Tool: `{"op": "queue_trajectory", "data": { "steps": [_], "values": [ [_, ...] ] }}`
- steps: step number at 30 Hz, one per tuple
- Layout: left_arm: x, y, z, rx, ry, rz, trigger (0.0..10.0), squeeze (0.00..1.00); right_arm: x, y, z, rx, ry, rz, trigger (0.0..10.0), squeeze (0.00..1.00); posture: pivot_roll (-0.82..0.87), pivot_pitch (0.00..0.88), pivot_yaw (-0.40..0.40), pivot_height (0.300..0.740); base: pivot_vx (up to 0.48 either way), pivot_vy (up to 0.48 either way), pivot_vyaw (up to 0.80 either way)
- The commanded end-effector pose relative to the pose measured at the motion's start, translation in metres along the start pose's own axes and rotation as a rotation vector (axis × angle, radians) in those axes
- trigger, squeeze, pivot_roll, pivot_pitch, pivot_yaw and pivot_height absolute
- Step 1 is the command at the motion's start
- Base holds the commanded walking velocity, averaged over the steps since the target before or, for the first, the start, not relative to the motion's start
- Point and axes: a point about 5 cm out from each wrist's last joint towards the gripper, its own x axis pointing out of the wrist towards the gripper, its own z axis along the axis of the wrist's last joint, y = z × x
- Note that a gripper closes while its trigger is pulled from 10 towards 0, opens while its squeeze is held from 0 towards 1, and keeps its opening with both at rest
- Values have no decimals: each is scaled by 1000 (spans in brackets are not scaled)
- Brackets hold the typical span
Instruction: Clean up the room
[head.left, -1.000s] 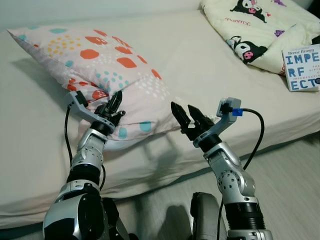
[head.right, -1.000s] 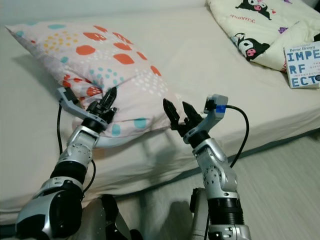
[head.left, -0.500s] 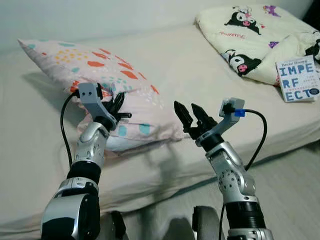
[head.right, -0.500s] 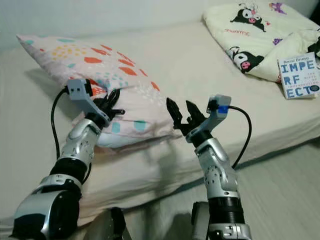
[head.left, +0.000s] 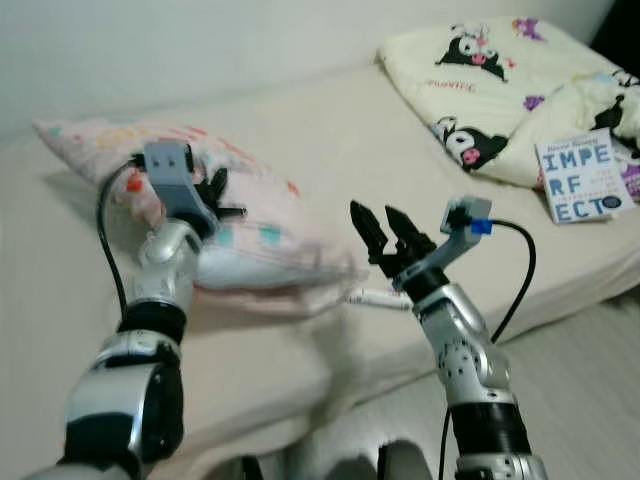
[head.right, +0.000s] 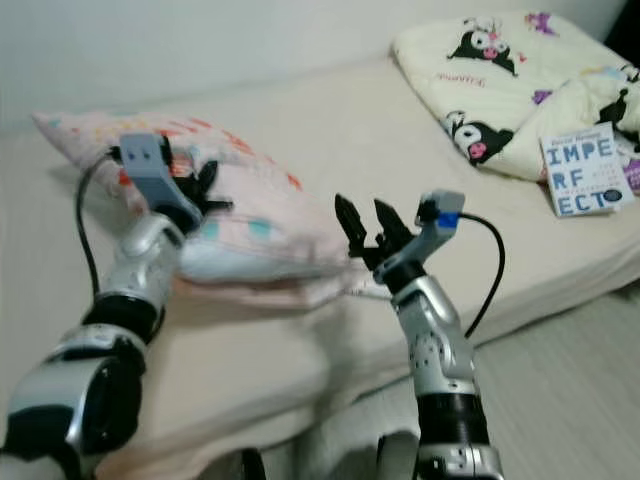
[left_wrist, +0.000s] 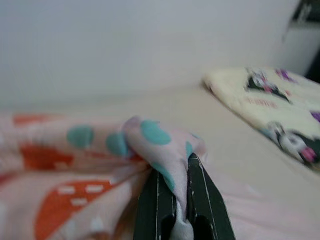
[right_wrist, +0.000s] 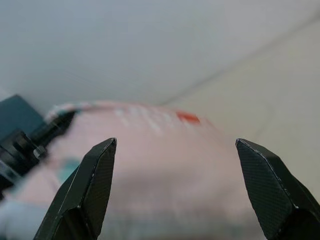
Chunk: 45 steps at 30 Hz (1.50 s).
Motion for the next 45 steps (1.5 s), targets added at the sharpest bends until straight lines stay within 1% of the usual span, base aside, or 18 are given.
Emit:
{"op": "queue_trajectory", "data": {
  "steps": [1,5,9,11,12,14,16,18,19,20,21,24,26,28,31,36,40,45],
  "values": [
    [5,9,22,40,-78,17,0,0,-1,0,-2,-10,2,1,10000,0,-204,76,63,658,0,0,0],
    [4,15,24,76,-74,30,0,0,-2,0,-2,-12,0,2,10000,0,-200,77,61,673,0,0,0],
    [-3,16,12,98,-32,33,0,0,-2,0,-2,-13,1,3,10000,0,-197,77,57,687,0,0,0],
    [-13,15,-10,96,37,32,0,0,-2,1,-3,-13,5,6,10000,0,-196,77,52,697,0,0,0],
    [-13,15,-10,96,37,32,0,0,-2,1,-3,-13,5,6,10000,0,-196,77,52,697,0,0,0],
    [-24,11,-33,88,113,28,0,0,-2,1,-4,-15,8,10,10000,0,-193,77,48,707,0,0,0],
    [-31,7,-44,49,135,27,0,0,-2,1,-4,-17,10,11,10000,0,-194,75,47,717,0,0,0],
    [-37,5,-54,-18,170,40,0,0,-2,0,-4,-22,15,8,10000,0,-192,72,45,727,0,0,0],
    [-41,5,-61,-20,210,44,4941,0,-1,-1,-5,-24,19,7,10000,0,-189,69,40,732,0,0,0],
    [-44,3,-66,-37,236,36,9333,0,-1,-1,-5,-25,22,6,10000,0,-189,69,40,737,-386,0,0],
    [-46,3,-71,-39,263,35,10000,0,-1,-1,-6,-25,25,6,10000,0,-185,67,36,740,-472,0,0],
    [-50,4,-76,-5,294,45,10000,0,-1,-1,-8,-28,39,9,10000,0,-182,65,32,740,-479,0,0],
    [-51,6,-75,-14,269,58,10000,0,-1,0,-9,-29,38,12,10000,0,-182,64,33,740,-266,0,0],
    [-52,7,-73,-49,235,84,10000,0,-1,1,-8,-28,23,16,10000,0,-182,64,32,740,0,0,0],
    [-53,5,-75,-56,239,95,10000,0,-1,1,-8,-25,18,15,10000,0,-184,63,35,740,0,0,0],
    [-57,-7,-85,-56,277,69,10000,0,-3,0,-8,-27,17,5,10000,0,-186,67,38,740,0,0,0],
    [-60,-10,-89,-58,295,60,10000,0,-4,-1,-9,-28,17,1,10000,0,-187,68,38,740,0,0,0],
    [-66,-20,-99,-3,324,11,10000,0,-4,-1,-9,-33,15,-6,10000,0,-184,68,40,740,0,0,0]
  ]
}}
